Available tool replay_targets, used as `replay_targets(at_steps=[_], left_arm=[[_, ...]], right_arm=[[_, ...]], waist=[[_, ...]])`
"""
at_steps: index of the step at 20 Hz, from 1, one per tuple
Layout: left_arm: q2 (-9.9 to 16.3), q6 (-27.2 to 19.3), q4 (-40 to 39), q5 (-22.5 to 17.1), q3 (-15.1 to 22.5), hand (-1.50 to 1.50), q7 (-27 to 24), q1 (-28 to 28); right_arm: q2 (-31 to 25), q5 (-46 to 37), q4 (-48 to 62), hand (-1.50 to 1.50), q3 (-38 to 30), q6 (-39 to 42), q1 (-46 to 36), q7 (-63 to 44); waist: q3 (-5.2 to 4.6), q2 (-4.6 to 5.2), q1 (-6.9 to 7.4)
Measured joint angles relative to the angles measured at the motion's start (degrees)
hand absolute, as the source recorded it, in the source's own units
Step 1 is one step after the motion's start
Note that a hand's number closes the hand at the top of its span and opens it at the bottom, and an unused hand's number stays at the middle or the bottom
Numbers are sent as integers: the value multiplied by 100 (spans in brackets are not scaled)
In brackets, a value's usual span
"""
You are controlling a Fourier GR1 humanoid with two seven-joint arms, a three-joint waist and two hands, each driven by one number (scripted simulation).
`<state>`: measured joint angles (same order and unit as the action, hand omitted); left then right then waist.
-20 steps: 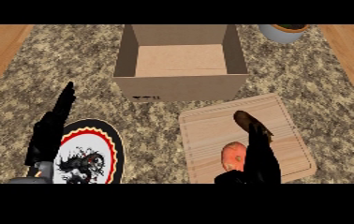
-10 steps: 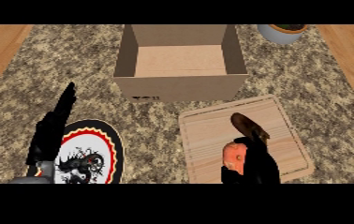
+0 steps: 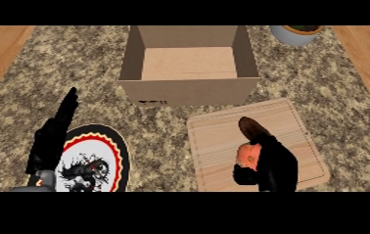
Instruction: Pick the squash from the cutting board and place it in the cardboard box
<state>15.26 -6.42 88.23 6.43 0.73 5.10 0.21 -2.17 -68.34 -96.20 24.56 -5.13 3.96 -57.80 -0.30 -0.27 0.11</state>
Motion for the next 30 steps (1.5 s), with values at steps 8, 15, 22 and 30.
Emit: replay_targets(at_steps=[8,15,22,30], left_arm=[[-70,181,69,12,254,0,-67,-252],[-120,223,75,56,375,0,-32,-419],[-148,201,47,97,399,0,14,-505],[-167,135,-100,155,361,0,1,-506]], right_arm=[[-1373,636,362,150,230,895,-1485,2532],[-2439,1593,787,150,-244,1231,-2650,4893],[-2637,3468,1327,150,-1144,1728,-3556,7126],[-2977,5091,2868,150,-1991,3150,-4881,9121]], waist=[[53,241,727],[75,310,830],[85,308,776],[52,254,680]])
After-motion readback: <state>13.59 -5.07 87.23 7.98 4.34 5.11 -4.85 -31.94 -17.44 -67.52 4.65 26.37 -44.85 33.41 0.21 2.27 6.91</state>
